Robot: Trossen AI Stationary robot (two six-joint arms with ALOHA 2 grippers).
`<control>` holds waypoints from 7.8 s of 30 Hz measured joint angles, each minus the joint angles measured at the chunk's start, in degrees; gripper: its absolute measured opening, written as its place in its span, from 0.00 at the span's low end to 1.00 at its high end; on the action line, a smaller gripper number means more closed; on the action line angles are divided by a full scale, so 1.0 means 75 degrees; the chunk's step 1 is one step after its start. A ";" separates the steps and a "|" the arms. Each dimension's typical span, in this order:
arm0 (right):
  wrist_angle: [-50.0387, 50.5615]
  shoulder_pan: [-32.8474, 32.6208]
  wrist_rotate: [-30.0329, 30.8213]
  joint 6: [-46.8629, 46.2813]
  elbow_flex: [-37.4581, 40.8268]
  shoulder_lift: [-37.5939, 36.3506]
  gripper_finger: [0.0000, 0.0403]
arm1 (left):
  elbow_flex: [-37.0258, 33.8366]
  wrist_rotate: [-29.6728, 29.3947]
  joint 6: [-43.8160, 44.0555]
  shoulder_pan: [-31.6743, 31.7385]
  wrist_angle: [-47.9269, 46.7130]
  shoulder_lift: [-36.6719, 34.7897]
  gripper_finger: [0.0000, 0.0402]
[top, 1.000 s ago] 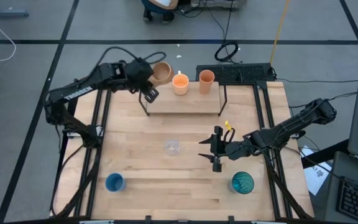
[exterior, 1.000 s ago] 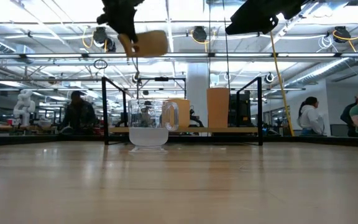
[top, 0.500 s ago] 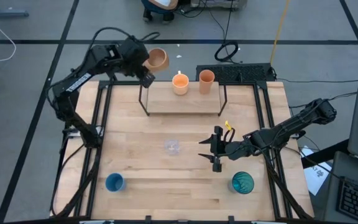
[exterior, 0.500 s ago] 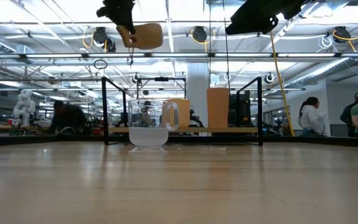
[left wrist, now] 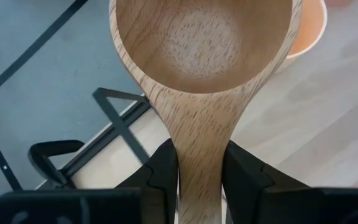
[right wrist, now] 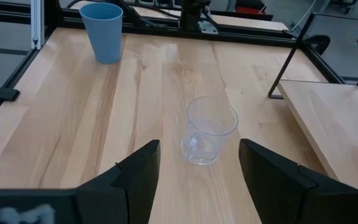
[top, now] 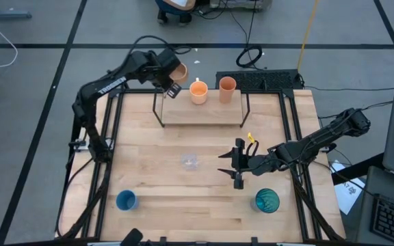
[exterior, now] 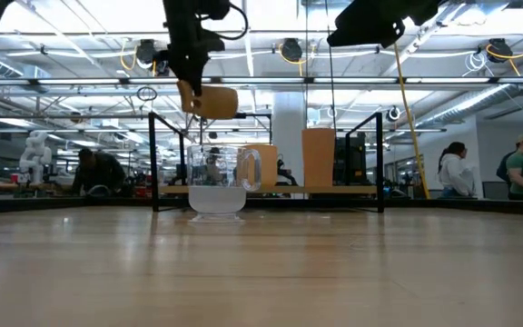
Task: Stack small to large cups/mugs on shelf
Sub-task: Put the brown mug on the shelf, then put the blue glass cup on the shelf
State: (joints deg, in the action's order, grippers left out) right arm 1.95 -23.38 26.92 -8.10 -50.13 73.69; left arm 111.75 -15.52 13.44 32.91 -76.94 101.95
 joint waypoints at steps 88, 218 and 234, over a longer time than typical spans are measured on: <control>-0.0026 0.0001 -0.0003 0.0571 0.0000 0.0001 0.52 | -0.3891 -0.0503 0.1481 -0.0055 0.3310 0.0306 0.34; 0.9079 0.0768 -0.2386 -0.3116 -0.5706 0.1197 0.52 | -0.9521 -0.2279 -0.0932 -0.6615 0.8773 -0.5971 0.32; 0.9977 -0.0651 -0.3275 -0.5500 -0.5724 0.1364 0.52 | -0.9518 -0.1931 -0.1225 -0.6615 0.8867 -0.5968 0.32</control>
State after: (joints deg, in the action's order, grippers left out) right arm 76.78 -28.26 2.35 -49.34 -93.06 83.92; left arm 40.36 -30.00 4.25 -16.71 -10.44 57.19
